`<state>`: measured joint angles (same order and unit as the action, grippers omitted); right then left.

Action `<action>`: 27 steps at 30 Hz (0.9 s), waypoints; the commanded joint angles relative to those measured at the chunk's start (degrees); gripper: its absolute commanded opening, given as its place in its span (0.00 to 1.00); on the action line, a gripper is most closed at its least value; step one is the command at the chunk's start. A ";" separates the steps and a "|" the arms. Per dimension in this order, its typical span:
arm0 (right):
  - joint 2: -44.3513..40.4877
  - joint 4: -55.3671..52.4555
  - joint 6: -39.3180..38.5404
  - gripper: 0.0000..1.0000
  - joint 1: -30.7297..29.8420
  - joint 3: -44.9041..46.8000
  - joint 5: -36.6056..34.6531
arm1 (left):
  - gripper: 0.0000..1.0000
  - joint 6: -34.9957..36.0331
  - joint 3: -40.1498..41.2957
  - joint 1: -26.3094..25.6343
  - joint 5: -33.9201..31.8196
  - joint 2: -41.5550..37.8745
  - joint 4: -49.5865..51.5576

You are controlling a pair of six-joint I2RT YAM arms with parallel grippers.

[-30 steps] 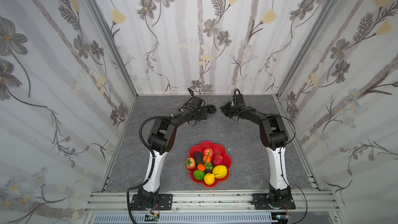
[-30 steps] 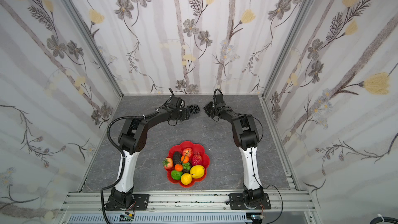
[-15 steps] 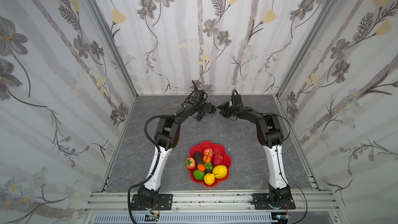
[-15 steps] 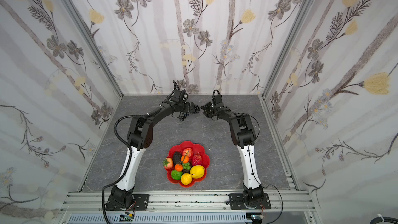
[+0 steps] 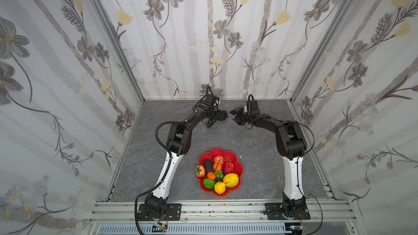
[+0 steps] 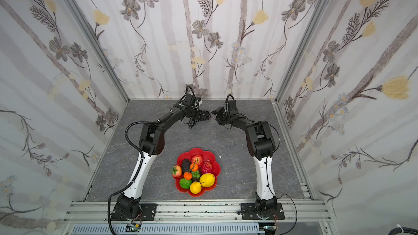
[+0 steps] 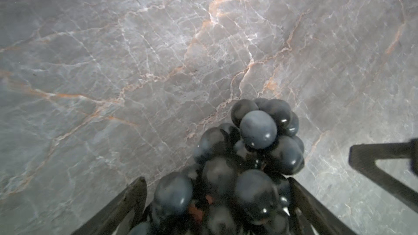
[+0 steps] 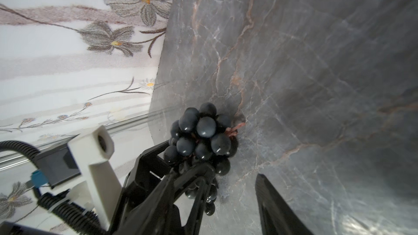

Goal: Arrange fruit in a fruit bowl
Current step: Pick up the fruits from the top-center of the table.

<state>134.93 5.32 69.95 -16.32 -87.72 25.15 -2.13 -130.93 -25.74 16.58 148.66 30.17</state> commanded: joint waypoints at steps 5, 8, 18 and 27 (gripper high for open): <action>-5.61 2.88 -2.81 0.61 -0.03 4.49 -0.62 | 0.78 2.60 1.20 -0.37 3.32 -0.81 3.30; -6.84 2.19 -3.85 0.61 0.14 5.72 -0.91 | 0.70 1.79 4.30 -0.63 3.59 -3.03 0.85; -10.23 6.59 -3.33 0.61 0.50 12.70 0.32 | 0.51 -2.06 17.30 -1.11 2.75 -11.64 -11.59; -15.62 9.36 -3.90 0.62 0.76 20.21 1.32 | 0.45 -5.13 25.62 -1.31 3.33 -17.21 -18.41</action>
<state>121.05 10.96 66.96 -15.51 -68.79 25.58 -5.37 -106.89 -27.05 19.11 133.51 16.86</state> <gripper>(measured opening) 0.621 0.452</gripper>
